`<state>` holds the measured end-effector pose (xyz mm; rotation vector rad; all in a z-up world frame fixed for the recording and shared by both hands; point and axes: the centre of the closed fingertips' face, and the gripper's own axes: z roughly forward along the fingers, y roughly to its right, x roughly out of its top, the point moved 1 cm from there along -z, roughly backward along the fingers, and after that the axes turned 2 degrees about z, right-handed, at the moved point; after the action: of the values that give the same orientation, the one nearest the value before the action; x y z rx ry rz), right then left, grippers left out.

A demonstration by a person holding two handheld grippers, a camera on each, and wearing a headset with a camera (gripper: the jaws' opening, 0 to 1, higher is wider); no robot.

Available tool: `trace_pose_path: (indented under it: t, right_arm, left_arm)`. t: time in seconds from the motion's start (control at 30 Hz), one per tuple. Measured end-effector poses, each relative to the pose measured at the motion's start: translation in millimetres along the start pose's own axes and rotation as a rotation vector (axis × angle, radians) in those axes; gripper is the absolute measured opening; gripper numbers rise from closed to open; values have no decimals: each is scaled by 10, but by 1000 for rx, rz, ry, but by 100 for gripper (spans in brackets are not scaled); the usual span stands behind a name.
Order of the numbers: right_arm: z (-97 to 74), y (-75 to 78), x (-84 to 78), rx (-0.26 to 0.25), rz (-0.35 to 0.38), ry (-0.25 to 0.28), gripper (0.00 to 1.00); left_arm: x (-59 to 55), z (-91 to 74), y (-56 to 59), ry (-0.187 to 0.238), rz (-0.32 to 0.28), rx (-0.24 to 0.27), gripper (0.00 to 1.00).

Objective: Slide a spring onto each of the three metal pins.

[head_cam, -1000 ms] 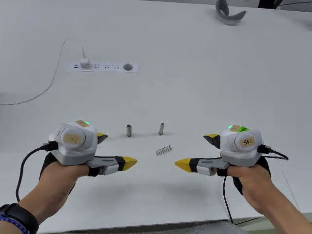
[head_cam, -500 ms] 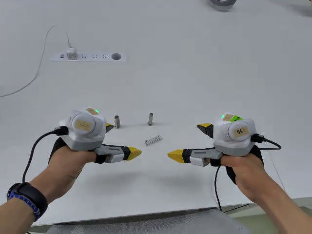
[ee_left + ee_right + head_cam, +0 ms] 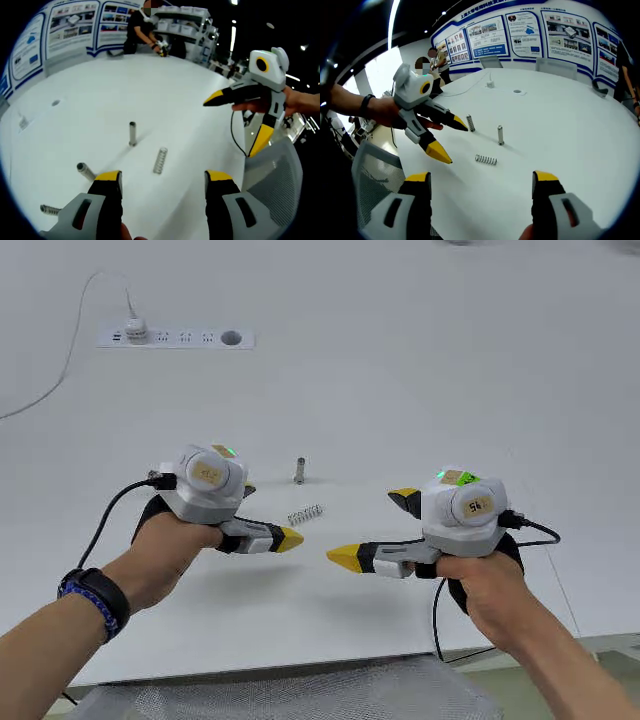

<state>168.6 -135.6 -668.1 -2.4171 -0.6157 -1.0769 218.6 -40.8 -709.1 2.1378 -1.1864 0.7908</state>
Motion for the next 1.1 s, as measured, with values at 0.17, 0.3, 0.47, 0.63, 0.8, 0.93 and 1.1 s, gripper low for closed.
trace_pose_path:
  t: [0.17,0.3,0.47,0.63,0.8,0.93,1.1]
  right_arm:
    - [-23,22,1,-2,2,4,84]
    - [-29,27,-28,-2,5,0,84]
    - [-23,1,-61,4,9,-6,85]
    - [-11,-27,-80,13,11,-9,85]
    - [3,-45,-90,19,13,-11,86]
    - [13,-55,-92,23,15,-12,86]
    - [22,-61,-85,34,9,-20,86]
  left_arm:
    - [-20,95,-41,-12,-6,0,66]
    - [-13,172,-36,-15,-7,-6,61]
    - [-33,284,-26,-31,10,-8,55]
    - [-56,381,-32,-42,8,-11,50]
    - [-74,442,-55,-57,31,-3,43]
    - [-74,484,-96,-35,0,8,36]
    - [-103,540,-78,-42,19,11,32]
